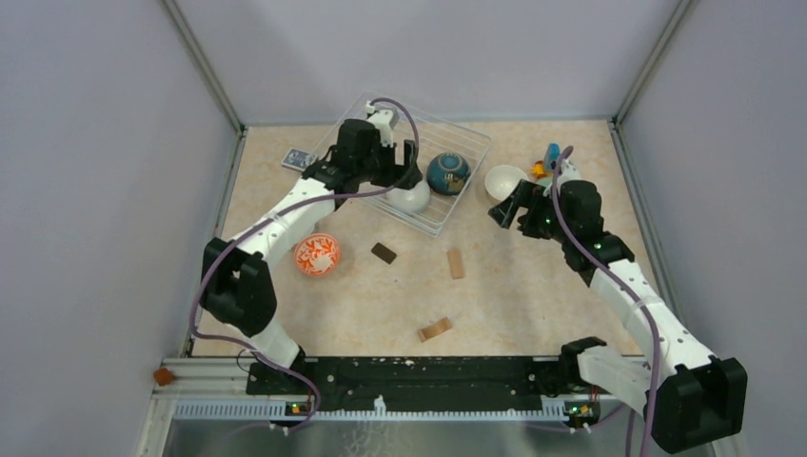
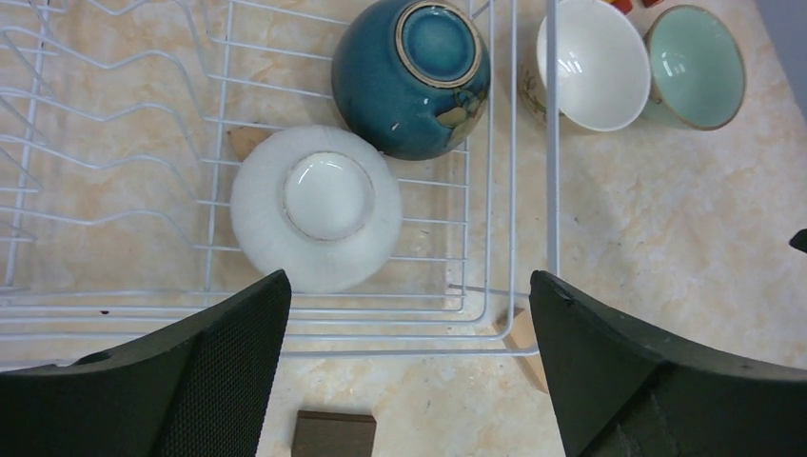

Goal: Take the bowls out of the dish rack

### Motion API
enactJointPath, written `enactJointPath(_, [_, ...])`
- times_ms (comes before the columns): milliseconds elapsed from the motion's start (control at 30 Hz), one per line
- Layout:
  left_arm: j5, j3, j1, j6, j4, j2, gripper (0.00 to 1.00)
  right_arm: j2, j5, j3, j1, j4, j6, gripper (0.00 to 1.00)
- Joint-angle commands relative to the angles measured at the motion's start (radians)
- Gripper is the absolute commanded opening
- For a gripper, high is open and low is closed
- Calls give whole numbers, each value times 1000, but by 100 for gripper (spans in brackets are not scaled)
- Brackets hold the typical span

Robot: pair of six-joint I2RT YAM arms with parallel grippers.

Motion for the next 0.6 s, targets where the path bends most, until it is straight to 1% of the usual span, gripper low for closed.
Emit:
enactJointPath(0, [-42, 78, 2, 57, -73, 57, 99, 50, -9, 78, 18, 33, 2, 86])
enactJointPath(33, [-44, 80, 4, 50, -63, 65, 98, 72, -12, 100, 29, 32, 3, 85])
enactJointPath(67, [-41, 84, 7, 40, -55, 74, 94, 94, -11, 122, 44, 32, 6, 83])
enactJointPath(133, [-32, 100, 16, 29, -56, 95, 81, 148, -1, 175, 85, 35, 14, 82])
enactJointPath(200, [-46, 115, 19, 22, -60, 108, 73, 205, 22, 227, 124, 39, 28, 79])
enactJointPath(267, [-63, 116, 22, 18, -54, 116, 70, 271, 47, 279, 163, 50, 43, 77])
enactJointPath(400, [-93, 128, 26, 16, -49, 144, 67, 405, 119, 387, 225, 35, 65, 76])
enactJointPath(500, [-113, 158, 32, 4, -63, 178, 63, 517, 155, 486, 252, -11, 117, 81])
enactJointPath(567, [-145, 174, 38, -32, -79, 189, 56, 572, 188, 528, 262, -22, 190, 82])
